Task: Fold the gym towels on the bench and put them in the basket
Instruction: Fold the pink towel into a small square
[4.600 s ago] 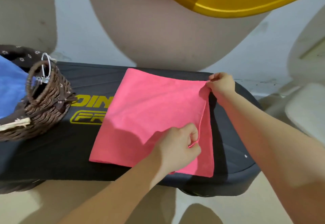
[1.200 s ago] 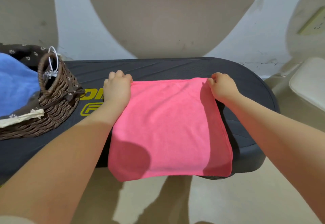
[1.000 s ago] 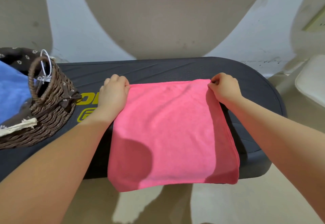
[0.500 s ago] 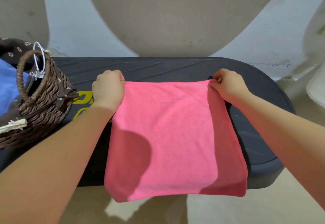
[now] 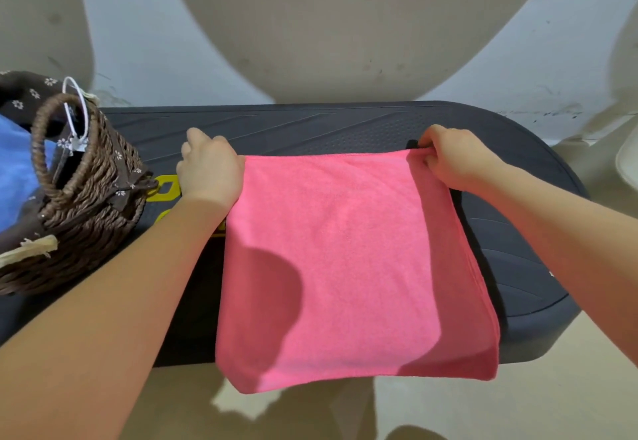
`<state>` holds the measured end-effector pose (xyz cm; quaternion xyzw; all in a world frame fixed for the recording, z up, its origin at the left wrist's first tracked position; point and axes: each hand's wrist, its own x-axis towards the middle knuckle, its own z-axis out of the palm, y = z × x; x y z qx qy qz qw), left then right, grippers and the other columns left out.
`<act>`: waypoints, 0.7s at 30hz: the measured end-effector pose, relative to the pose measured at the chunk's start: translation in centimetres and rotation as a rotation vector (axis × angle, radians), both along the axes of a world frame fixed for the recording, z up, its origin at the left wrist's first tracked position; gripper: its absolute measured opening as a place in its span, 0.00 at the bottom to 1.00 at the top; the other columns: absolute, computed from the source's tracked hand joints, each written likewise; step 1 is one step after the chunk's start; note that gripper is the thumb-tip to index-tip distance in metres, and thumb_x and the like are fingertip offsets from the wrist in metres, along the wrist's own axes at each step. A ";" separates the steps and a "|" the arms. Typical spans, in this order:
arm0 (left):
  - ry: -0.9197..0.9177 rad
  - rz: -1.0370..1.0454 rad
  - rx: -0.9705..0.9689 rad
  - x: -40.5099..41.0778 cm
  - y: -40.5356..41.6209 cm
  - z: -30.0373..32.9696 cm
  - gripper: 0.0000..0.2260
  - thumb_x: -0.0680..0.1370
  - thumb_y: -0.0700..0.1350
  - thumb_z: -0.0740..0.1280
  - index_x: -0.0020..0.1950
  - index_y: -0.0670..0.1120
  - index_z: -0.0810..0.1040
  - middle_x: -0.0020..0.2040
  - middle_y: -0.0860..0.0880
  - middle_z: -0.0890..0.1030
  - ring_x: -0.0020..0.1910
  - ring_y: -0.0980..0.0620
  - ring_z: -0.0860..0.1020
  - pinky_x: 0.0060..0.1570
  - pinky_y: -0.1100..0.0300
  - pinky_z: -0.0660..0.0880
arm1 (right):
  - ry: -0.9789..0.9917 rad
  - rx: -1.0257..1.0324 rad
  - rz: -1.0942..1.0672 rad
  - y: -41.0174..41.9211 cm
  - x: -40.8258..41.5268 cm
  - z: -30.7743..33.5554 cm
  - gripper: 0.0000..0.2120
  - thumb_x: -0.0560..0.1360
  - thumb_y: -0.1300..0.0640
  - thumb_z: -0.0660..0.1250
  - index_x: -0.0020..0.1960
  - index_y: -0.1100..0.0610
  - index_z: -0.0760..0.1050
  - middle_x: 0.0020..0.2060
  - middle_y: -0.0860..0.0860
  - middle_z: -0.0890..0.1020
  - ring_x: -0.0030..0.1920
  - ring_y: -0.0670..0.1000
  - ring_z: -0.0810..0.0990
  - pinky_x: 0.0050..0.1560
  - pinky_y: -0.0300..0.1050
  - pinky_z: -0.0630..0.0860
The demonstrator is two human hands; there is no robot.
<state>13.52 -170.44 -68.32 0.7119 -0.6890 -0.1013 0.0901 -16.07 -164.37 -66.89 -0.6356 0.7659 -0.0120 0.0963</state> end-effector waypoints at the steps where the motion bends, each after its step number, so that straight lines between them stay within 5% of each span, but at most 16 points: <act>1: -0.035 -0.018 0.009 0.0 -0.1 0.0 0.10 0.79 0.39 0.58 0.56 0.37 0.74 0.60 0.36 0.67 0.60 0.35 0.67 0.58 0.44 0.66 | 0.006 0.025 -0.013 -0.1 0.1 0.2 0.16 0.75 0.65 0.58 0.62 0.66 0.69 0.57 0.65 0.76 0.59 0.64 0.73 0.55 0.51 0.70; 5: -0.151 -0.123 -0.007 -0.1 -0.6 0.3 0.09 0.79 0.37 0.56 0.57 0.36 0.70 0.56 0.34 0.73 0.56 0.34 0.72 0.47 0.46 0.68 | 0.119 0.042 0.035 -0.7 0.5 1.0 0.12 0.73 0.63 0.60 0.54 0.67 0.73 0.51 0.65 0.77 0.54 0.63 0.74 0.47 0.51 0.71; 8: 0.020 -0.075 -0.044 0.1 -1.4 1.6 0.08 0.80 0.40 0.55 0.56 0.37 0.69 0.54 0.33 0.76 0.53 0.33 0.74 0.42 0.49 0.65 | 0.119 0.055 0.040 -1.3 0.3 1.6 0.07 0.74 0.59 0.60 0.44 0.64 0.71 0.50 0.64 0.77 0.53 0.62 0.74 0.43 0.48 0.67; 12: 0.165 -0.037 -0.189 -0.1 -2.9 2.7 0.10 0.80 0.39 0.54 0.60 0.38 0.67 0.55 0.32 0.75 0.52 0.33 0.73 0.42 0.50 0.62 | 0.017 -0.062 -0.112 -3.7 -0.3 1.8 0.11 0.76 0.59 0.57 0.51 0.65 0.72 0.52 0.64 0.78 0.53 0.63 0.76 0.45 0.49 0.69; 17: 0.016 0.005 -0.304 -1.7 -3.7 2.0 0.28 0.77 0.35 0.57 0.75 0.45 0.53 0.70 0.36 0.62 0.63 0.34 0.66 0.58 0.42 0.64 | -0.061 -0.233 -0.318 -4.7 1.7 1.8 0.16 0.78 0.58 0.56 0.63 0.64 0.64 0.61 0.63 0.71 0.60 0.65 0.72 0.52 0.54 0.69; 21: 0.021 -0.331 -0.213 -3.9 -0.5 0.3 0.25 0.79 0.43 0.58 0.75 0.43 0.56 0.77 0.41 0.49 0.75 0.42 0.52 0.71 0.47 0.51 | -0.065 -0.423 0.187 -1.3 7.2 0.0 0.26 0.77 0.51 0.53 0.67 0.67 0.67 0.67 0.66 0.69 0.67 0.65 0.69 0.67 0.58 0.66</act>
